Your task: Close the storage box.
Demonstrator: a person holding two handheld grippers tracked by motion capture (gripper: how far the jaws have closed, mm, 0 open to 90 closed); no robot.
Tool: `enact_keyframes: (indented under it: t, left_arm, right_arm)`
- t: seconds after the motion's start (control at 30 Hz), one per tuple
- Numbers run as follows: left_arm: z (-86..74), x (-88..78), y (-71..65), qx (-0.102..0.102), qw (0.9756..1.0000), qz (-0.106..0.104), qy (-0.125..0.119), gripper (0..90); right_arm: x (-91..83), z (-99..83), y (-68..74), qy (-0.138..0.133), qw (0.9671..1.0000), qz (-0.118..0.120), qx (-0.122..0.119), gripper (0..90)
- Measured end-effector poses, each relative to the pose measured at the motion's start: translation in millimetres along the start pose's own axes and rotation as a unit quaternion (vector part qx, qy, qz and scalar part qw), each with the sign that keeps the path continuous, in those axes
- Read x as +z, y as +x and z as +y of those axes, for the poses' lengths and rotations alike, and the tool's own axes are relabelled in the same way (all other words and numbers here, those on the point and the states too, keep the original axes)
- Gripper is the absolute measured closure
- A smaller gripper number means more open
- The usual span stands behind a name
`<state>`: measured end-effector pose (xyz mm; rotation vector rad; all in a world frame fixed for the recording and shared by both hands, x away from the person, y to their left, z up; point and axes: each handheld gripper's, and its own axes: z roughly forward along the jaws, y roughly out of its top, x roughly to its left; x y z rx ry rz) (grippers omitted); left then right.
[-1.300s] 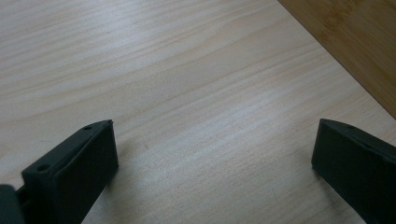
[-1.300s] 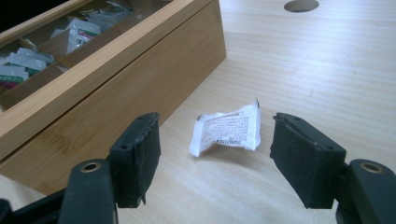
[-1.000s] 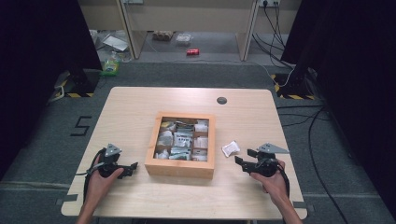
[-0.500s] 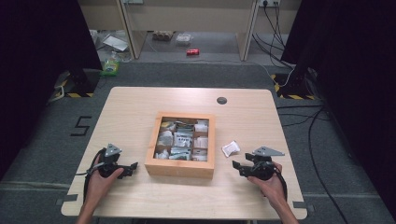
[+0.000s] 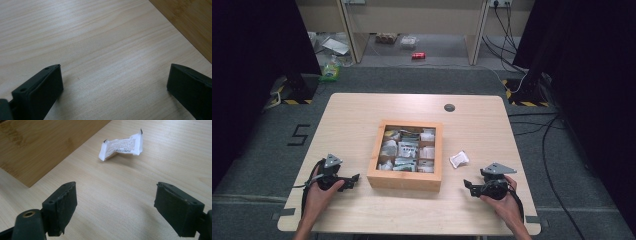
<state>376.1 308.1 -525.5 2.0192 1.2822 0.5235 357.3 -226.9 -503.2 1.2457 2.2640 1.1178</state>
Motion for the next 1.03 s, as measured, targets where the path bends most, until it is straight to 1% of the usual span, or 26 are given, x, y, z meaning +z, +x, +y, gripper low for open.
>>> enact_keyframes:
  t: [0.03, 0.1, 0.13, 0.17, 0.23, 0.27, 0.3, 0.4, 0.43, 0.5, 1.03]
  left_arm:
    - [0.0, 0.0, 0.0, 0.0, 1.0, 0.0, 0.0, 0.0]
    - [0.0, 0.0, 0.0, 0.0, 1.0, 0.0, 0.0, 0.0]
    - [0.0, 0.0, 0.0, 0.0, 1.0, 0.0, 0.0, 0.0]
    - [0.0, 0.0, 0.0, 0.0, 1.0, 0.0, 0.0, 0.0]
    - [0.0, 0.0, 0.0, 0.0, 1.0, 0.0, 0.0, 0.0]
    - [0.0, 0.0, 0.0, 0.0, 1.0, 0.0, 0.0, 0.0]
    - [-0.1, 0.0, -0.1, 0.0, 1.0, 0.0, 0.0, 0.0]
    - [0.0, 0.0, -0.1, 0.0, 1.0, 0.0, 0.0, 0.0]
    - [0.0, 0.0, -0.1, 0.0, 1.0, 0.0, 0.0, 0.0]
    - [-0.1, 0.0, -0.1, 0.0, 1.0, 0.0, 0.0, 0.0]
    - [-0.1, -0.1, -0.1, 0.0, 1.0, 0.0, 0.0, 0.0]
  right_arm:
    - [0.5, -0.2, 0.7, 0.002, 1.0, 0.001, 0.001, 17.4]
    - [2.0, -0.9, 1.4, 0.003, 1.0, 0.0, -0.005, 16.4]
    - [2.4, -1.3, 2.4, 0.007, 1.0, 0.001, -0.004, 16.3]
    - [3.3, -1.7, 2.5, 0.008, 0.9999, 0.0, -0.009, 16.3]
    - [6.0, -3.7, 3.5, 0.016, 0.9997, -0.002, -0.016, 16.2]
    - [8.1, -5.2, 4.2, 0.022, 0.9996, -0.003, -0.016, 16.2]
    - [10.7, -7.0, 4.4, 0.03, 0.9994, -0.004, -0.018, 14.4]
    - [12.4, -7.0, 8.5, 0.037, 0.9984, -0.015, -0.041, 13.5]
    - [12.9, -7.2, 9.7, 0.039, 0.9979, -0.01, -0.051, 11.7]
    - [13.5, -7.0, 10.6, 0.044, 0.9974, -0.005, -0.057, 9.5]
    - [13.7, -7.1, 10.6, 0.044, 0.9974, -0.005, -0.057, 9.4]
